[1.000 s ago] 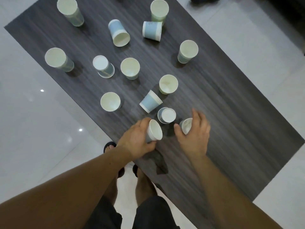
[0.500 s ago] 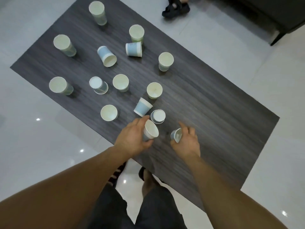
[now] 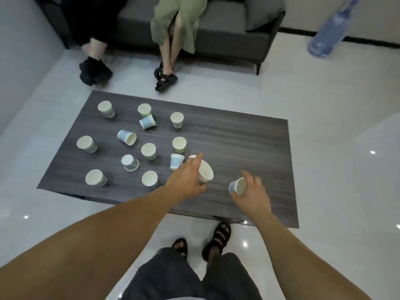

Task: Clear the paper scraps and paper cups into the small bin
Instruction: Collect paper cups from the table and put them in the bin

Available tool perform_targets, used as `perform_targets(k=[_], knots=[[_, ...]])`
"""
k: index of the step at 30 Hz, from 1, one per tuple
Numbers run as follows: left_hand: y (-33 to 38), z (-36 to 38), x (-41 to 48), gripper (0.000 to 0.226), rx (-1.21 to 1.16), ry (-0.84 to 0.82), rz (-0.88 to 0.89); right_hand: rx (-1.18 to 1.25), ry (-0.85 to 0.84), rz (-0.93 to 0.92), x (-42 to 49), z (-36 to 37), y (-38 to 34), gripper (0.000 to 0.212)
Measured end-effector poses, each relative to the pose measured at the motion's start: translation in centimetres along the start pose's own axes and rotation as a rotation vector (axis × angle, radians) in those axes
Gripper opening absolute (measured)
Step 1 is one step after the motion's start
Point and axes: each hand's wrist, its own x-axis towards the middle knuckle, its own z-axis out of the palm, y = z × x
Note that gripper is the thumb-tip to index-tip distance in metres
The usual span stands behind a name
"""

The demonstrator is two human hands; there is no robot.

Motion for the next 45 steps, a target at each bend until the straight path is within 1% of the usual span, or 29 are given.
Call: perform_targets(k=[5, 9, 11, 14, 20, 23, 27, 32, 35, 38, 45], knots=[[8.1, 0.8, -1.1, 0.092, 0.175, -0.061, 0.231, 0.135, 0.208, 0.191, -8.4, -3.6, 7.0, 0.076], [16.9, 3.3, -3.0, 0.092, 0.265, -0.100, 0.425, 0.231, 0.395, 0.301, -14.9, -6.3, 13.8, 0.075], [21.8, 5.4, -4.8, 0.089, 0.269, -0.118, 0.518, 0.284, 0.486, 0.351, -18.8, -7.4, 17.6, 0.075], [29.9, 10.1, -8.5, 0.086, 0.268, -0.163, 0.686, 0.330, 0.600, 0.453, -25.8, -8.7, 23.9, 0.077], [45.3, 22.2, -19.7, 0.088, 0.253, -0.275, 0.964, 0.334, 0.718, 0.719, -41.4, -9.9, 36.6, 0.079], [51.3, 27.4, -25.2, 0.088, 0.270, -0.359, 1.103, 0.361, 0.802, 0.851, -48.3, -10.5, 41.2, 0.080], [57.8, 33.7, -31.7, 0.086, 0.298, -0.464, 1.246, 0.379, 0.915, 1.009, -56.6, -9.8, 45.5, 0.079], [64.3, 41.4, -38.8, 0.082, 0.317, -0.585, 1.444, 0.407, 0.974, 1.225, -64.7, -8.7, 50.3, 0.080], [68.5, 45.7, -41.9, 0.082, 0.314, -0.650, 1.512, 0.410, 0.984, 1.321, -67.8, -8.9, 53.5, 0.080], [72.9, 50.1, -44.0, 0.081, 0.291, -0.716, 1.556, 0.398, 1.004, 1.387, -69.9, -10.4, 57.7, 0.081], [84.1, 58.4, -47.8, 0.083, 0.249, -0.790, 1.674, 0.389, 1.059, 1.498, -73.2, -15.2, 67.2, 0.080]])
